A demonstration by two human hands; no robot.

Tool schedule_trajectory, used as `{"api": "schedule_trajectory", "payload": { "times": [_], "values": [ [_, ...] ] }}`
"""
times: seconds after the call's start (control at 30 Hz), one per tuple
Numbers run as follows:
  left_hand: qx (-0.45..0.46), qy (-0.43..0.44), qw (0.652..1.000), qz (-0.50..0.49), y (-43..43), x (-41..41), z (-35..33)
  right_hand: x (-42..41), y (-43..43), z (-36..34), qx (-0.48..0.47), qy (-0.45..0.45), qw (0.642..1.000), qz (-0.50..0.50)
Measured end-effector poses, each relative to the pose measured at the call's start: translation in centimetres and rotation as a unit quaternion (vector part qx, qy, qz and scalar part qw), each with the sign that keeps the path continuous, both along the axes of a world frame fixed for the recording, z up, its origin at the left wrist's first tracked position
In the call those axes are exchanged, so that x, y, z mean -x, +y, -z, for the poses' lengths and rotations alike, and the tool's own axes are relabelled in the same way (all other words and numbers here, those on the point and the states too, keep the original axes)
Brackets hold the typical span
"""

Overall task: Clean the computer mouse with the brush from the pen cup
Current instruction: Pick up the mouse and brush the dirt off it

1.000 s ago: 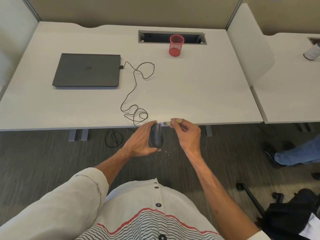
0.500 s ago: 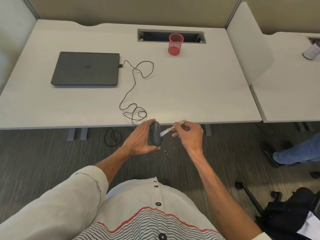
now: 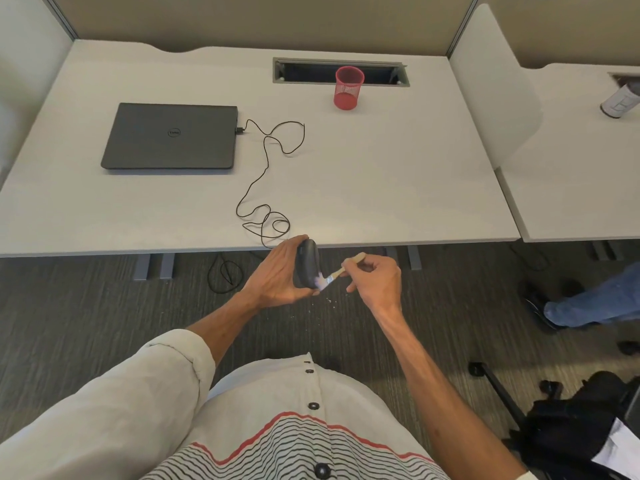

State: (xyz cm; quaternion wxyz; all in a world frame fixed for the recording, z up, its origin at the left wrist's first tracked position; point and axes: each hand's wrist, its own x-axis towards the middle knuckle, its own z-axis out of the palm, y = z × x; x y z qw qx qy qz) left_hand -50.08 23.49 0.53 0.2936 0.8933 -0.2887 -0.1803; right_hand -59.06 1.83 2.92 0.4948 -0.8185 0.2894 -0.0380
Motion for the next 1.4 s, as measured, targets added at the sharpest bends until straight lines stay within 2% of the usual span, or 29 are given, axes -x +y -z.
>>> {"api": "schedule_trajectory", "payload": {
  "times": [0.17,0.27,0.4,0.5,0.6,0.67,0.8,0.9,1.07,1.23,1.4],
  "values": [
    [-0.009,0.000,1.000,-0.007,0.0,0.2,0.0,1.3,-0.7,0.6,-0.002,0.005,1.000,0.001],
    [-0.018,0.003,1.000,-0.001,0.1,0.2,-0.1,1.3,-1.1,0.3,-0.051,-0.047,0.997,0.021],
    [-0.020,-0.001,1.000,-0.001,0.2,0.2,-0.1,1.2,-0.9,0.3,-0.115,-0.091,0.989,-0.009],
    [-0.018,-0.005,1.000,-0.004,0.0,0.2,-0.3,1.6,-0.8,1.1,-0.092,-0.073,0.993,-0.020],
    [-0.009,-0.010,1.000,-0.019,0.0,0.1,-0.5,2.5,-1.4,2.0,-0.022,-0.054,0.998,-0.028],
    [-0.013,-0.010,1.000,-0.022,-0.1,0.0,-0.5,3.0,-2.0,2.3,-0.018,-0.065,0.998,-0.021],
    [-0.024,-0.002,1.000,-0.018,-0.1,0.1,-0.4,3.0,-2.6,2.1,-0.091,-0.135,0.986,-0.025],
    [-0.027,-0.003,1.000,-0.013,-0.3,0.2,-0.3,2.3,-2.0,1.4,-0.128,-0.148,0.976,-0.096],
    [-0.034,0.003,0.999,-0.016,-0.6,0.0,-0.6,1.8,-2.1,1.9,-0.079,-0.102,0.975,-0.179],
    [-0.028,0.007,0.999,-0.024,-0.7,-0.3,-0.6,2.1,-3.9,2.4,-0.016,-0.049,0.981,-0.185],
    [-0.015,0.014,0.999,-0.035,-1.0,-0.4,-0.7,1.5,-5.5,2.2,0.038,-0.035,0.980,-0.190]
  ]
}}
